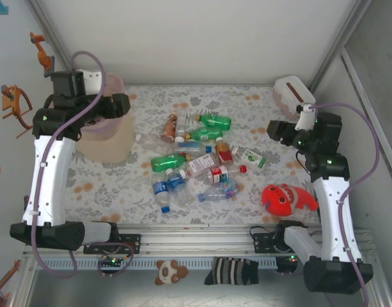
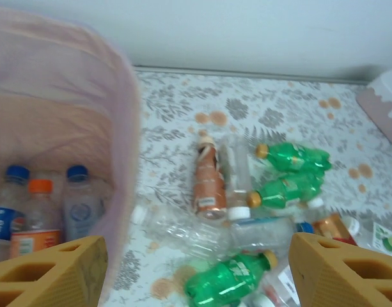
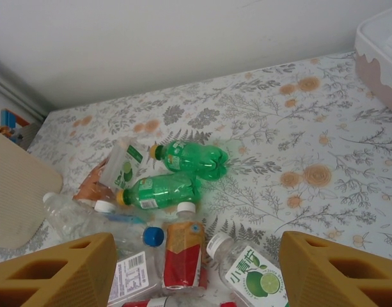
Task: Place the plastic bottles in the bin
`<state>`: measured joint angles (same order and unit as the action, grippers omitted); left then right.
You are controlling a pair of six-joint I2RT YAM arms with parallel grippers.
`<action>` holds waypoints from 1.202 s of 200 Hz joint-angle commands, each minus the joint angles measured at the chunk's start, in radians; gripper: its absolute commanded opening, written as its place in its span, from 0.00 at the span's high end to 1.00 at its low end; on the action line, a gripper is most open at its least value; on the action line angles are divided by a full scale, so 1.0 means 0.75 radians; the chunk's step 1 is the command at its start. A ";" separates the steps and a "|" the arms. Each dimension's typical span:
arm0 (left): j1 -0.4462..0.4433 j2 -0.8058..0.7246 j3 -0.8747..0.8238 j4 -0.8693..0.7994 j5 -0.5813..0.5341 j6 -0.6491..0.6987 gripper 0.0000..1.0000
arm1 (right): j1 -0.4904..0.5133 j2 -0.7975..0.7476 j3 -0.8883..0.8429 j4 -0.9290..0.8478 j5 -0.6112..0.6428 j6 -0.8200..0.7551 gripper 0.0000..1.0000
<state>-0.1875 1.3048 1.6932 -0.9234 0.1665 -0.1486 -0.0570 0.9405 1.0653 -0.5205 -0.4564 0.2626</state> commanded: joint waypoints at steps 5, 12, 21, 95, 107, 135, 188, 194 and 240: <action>-0.138 -0.053 -0.074 0.022 -0.130 -0.094 0.27 | 0.014 -0.010 0.019 -0.014 -0.011 0.008 0.33; -0.182 -0.063 -0.096 0.024 -0.170 -0.108 0.28 | 0.013 -0.007 0.018 -0.014 -0.011 0.008 0.33; -0.252 -0.078 -0.124 0.024 -0.260 -0.127 0.30 | 0.013 -0.002 0.018 -0.016 -0.009 0.010 0.33; -0.669 -0.170 -0.481 0.053 -0.576 -0.410 0.32 | 0.015 0.032 0.010 -0.005 -0.009 0.014 0.33; -0.720 -0.171 -0.530 0.055 -0.602 -0.473 0.33 | 0.016 0.037 0.009 -0.003 -0.011 0.009 0.33; -0.869 -0.178 -0.667 0.056 -0.683 -0.661 0.34 | 0.017 0.044 -0.005 0.014 -0.009 0.016 0.33; -1.110 -0.202 -0.912 0.051 -0.792 -1.041 0.34 | 0.029 0.088 0.000 0.015 -0.030 0.015 0.33; -1.131 -0.207 -0.938 0.051 -0.797 -1.088 0.34 | 0.031 0.089 -0.003 0.016 -0.030 0.016 0.33; -1.273 -0.153 -1.085 0.051 -0.769 -1.431 0.34 | 0.042 0.090 -0.020 0.023 -0.028 0.019 0.33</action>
<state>-1.1000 1.1629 0.9104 -0.8753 -0.4000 -1.0229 -0.0364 1.0096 1.0630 -0.5152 -0.4603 0.2661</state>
